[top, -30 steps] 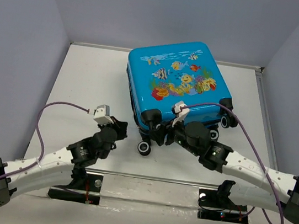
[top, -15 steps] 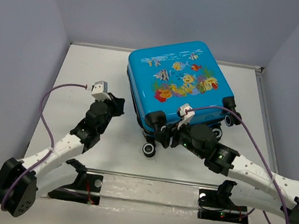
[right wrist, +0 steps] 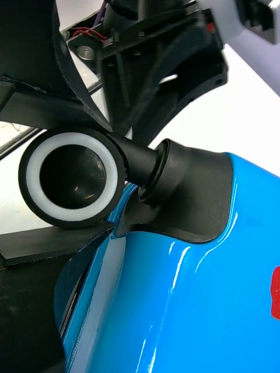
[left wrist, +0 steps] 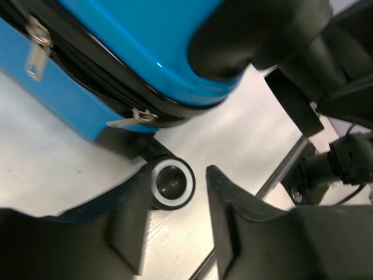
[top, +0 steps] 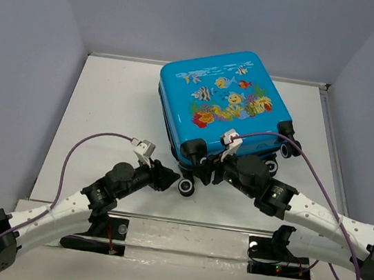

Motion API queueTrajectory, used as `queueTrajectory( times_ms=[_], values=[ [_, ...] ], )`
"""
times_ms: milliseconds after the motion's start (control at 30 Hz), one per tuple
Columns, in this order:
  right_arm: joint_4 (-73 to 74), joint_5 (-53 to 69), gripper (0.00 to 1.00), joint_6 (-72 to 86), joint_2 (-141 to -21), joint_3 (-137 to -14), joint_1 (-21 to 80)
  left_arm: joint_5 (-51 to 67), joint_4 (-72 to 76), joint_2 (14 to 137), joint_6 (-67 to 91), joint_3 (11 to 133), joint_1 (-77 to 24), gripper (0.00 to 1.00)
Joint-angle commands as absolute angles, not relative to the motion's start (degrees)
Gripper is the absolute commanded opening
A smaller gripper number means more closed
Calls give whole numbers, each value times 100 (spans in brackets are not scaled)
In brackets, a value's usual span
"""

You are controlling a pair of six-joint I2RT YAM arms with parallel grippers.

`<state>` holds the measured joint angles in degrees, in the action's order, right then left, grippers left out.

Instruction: Pack the luggage

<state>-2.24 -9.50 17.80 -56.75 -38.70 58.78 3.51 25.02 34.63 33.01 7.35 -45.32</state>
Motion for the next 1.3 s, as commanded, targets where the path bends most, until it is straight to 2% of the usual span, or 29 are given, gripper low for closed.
queueTrajectory(
  times_ms=[0, 200, 467, 533, 567, 700, 733, 833, 1067, 1267],
  values=[
    [-255, -1477, 7, 1907, -5818, -4025, 5783, -272, 2733, 3980, 3103, 1055, -5036, 56],
    [-255, -1371, 7, 1907, -5854, -4061, 5783, -826, 2769, 4851, 2707, 1626, -5080, 59],
    [-281, -1301, 7, 1934, -5801, -3982, 5783, -1872, 2637, 5317, 2558, 1951, -5080, 55],
    [-316, -1275, 7, 1951, -5801, -3964, 5783, -1968, 2689, 5379, 2470, 2004, -5080, 46],
    [-325, -1248, 7, 1951, -5801, -3946, 5783, -1995, 2733, 5440, 2374, 2013, -5080, 35],
    [-387, -1195, 7, 1978, -5783, -3885, 5783, -2153, 2830, 5537, 2172, 2109, -5080, 15],
    [-404, -1187, 7, 1986, -5766, -3850, 5783, -2275, 2804, 5537, 2162, 2118, -5080, 6],
    [-404, -1222, 7, 2013, -5713, -3780, 5783, -2538, 2725, 5379, 2188, 2101, -5080, 6],
    [-115, -1222, 7, 2004, -5406, -3560, 5783, -3656, 1433, 5414, 2426, 2373, -4940, 6],
    [299, -985, 7, 2013, -5203, -3437, 5783, -3200, 1845, 6239, 2435, 2680, -3991, 6]
  ],
)
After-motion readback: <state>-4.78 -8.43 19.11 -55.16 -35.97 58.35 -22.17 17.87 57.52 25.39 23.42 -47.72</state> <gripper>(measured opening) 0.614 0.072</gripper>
